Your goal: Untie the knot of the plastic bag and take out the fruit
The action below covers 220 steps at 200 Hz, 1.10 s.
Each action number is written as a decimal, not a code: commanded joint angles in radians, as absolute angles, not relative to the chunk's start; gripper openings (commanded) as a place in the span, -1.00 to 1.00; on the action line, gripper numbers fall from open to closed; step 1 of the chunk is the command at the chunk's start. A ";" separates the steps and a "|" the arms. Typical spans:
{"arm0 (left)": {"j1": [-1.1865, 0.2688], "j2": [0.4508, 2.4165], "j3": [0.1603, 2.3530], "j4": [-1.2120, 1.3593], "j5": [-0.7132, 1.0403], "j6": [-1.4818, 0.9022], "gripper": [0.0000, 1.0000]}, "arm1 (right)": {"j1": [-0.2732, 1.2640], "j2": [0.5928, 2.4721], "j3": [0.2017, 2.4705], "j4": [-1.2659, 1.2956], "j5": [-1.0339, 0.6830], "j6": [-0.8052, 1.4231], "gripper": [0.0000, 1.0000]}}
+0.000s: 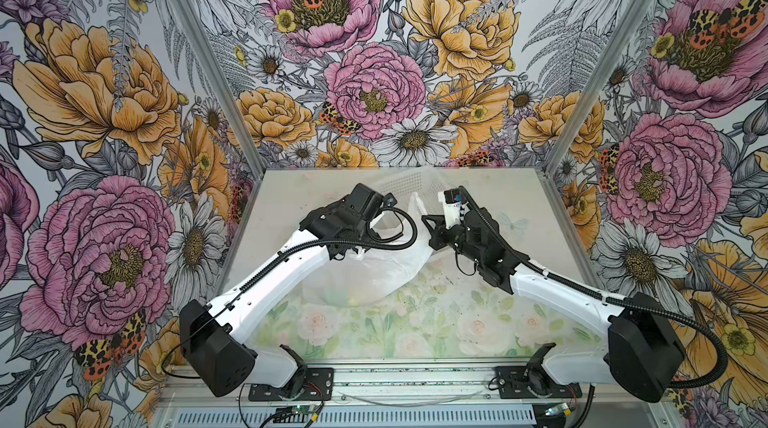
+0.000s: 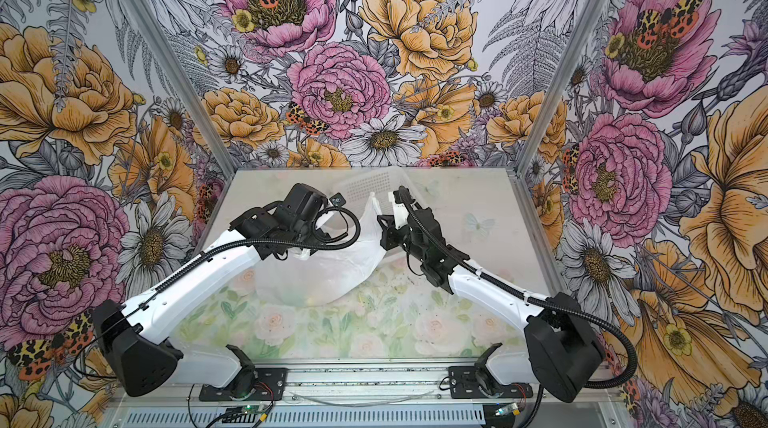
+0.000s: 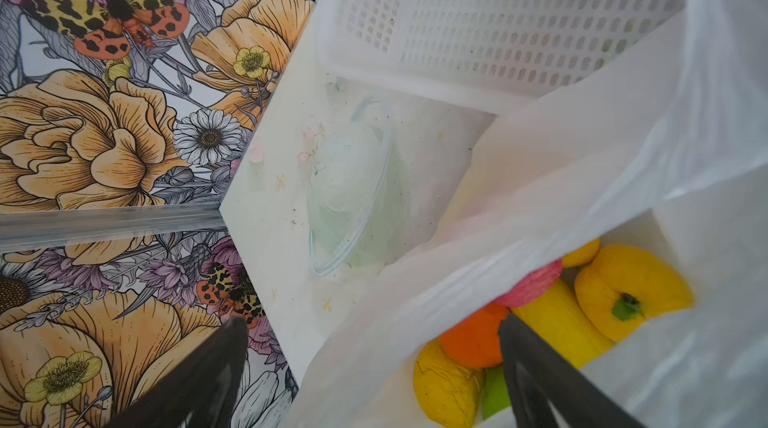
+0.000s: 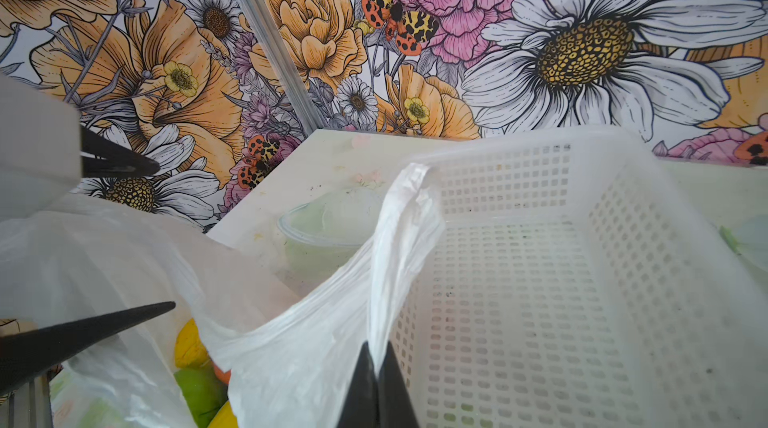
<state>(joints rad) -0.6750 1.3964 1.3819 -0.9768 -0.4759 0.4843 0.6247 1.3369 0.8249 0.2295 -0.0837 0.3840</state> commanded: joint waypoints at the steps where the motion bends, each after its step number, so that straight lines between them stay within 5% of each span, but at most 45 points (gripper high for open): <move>1: -0.686 1.401 1.408 -1.016 -0.505 0.452 0.92 | 0.617 1.304 0.816 0.268 -0.083 0.403 -1.00; 73: -0.612 1.544 1.470 -1.014 -0.570 0.465 0.73 | 0.615 1.260 0.789 0.279 -0.100 0.395 -1.00; 105: -0.593 1.578 1.522 -1.038 -0.557 0.462 -0.06 | 0.615 1.258 0.787 0.287 -0.107 0.391 -1.00; 126: -0.583 1.583 1.545 -1.039 -0.581 0.456 -0.99 | 0.616 1.262 0.791 0.287 -0.113 0.391 -1.00; 138: -0.573 1.588 1.566 -1.036 -0.597 0.452 -1.00 | 0.615 1.261 0.791 0.287 -0.114 0.391 -1.00; 158: -0.548 1.598 1.617 -1.039 -0.626 0.450 -1.00 | 0.615 1.254 0.785 0.287 -0.116 0.388 -0.72; 192: -0.494 1.586 1.728 -1.037 -0.642 0.427 -1.00 | 0.614 1.241 0.774 0.279 -0.112 0.373 0.07; 220: -0.470 1.579 1.801 -1.037 -0.598 0.421 -1.00 | 0.611 1.234 0.767 0.279 -0.100 0.372 0.37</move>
